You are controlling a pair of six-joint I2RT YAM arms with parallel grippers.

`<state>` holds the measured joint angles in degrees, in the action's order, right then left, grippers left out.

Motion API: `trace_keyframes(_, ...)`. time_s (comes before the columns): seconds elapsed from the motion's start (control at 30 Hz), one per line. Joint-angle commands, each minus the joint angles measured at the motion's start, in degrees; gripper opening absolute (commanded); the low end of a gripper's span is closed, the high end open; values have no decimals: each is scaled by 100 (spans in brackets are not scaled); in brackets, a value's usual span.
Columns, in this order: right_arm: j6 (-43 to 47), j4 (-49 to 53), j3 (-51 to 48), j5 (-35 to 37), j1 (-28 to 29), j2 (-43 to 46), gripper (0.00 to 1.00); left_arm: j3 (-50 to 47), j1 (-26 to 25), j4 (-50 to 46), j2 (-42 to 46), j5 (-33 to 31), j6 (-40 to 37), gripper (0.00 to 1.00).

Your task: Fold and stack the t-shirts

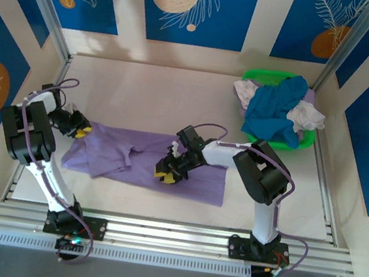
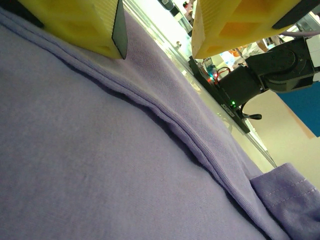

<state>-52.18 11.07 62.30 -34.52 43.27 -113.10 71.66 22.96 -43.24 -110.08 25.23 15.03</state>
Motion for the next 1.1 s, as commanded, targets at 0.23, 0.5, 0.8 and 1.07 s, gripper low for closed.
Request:
trace_keyframes(0.23,15,282,-183,411,59,-380,41,-72,-116,-74,-51,-158,-149,28)
trace_keyframes(0.5,24,300,-183,425,59,-363,41,-23,-116,130,3,285,143,14)
trace_keyframes(0.8,31,290,-205,413,51,-345,41,151,-115,16,194,-27,158,0)
trace_keyframes(1.07,27,286,-201,396,46,-336,41,295,-88,16,414,-643,117,22)
